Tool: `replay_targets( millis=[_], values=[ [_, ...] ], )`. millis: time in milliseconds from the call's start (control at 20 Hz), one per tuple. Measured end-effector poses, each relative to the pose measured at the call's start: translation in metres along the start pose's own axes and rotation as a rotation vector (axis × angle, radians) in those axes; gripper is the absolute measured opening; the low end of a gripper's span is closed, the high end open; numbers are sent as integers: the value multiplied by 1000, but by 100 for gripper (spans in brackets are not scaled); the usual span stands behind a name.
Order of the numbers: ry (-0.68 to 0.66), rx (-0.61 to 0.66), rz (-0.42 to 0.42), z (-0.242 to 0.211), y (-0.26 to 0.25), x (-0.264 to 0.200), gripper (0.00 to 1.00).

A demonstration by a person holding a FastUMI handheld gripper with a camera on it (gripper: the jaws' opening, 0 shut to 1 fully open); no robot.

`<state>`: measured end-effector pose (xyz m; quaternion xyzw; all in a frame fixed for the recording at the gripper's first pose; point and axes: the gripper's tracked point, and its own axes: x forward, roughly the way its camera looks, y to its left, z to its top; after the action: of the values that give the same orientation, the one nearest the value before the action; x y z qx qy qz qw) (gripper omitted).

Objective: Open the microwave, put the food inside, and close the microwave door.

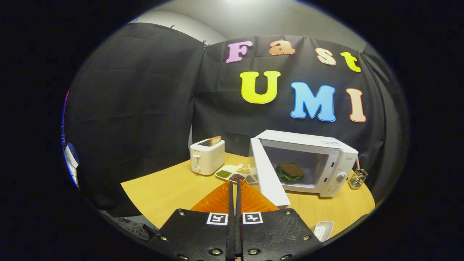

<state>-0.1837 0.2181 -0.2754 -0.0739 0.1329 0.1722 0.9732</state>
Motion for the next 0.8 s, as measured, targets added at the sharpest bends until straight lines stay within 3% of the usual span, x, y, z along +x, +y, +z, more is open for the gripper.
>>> replay_targets(
  millis=[800],
  values=[
    [62, 134, -266, -15, -179, 29, 1]
  ],
)
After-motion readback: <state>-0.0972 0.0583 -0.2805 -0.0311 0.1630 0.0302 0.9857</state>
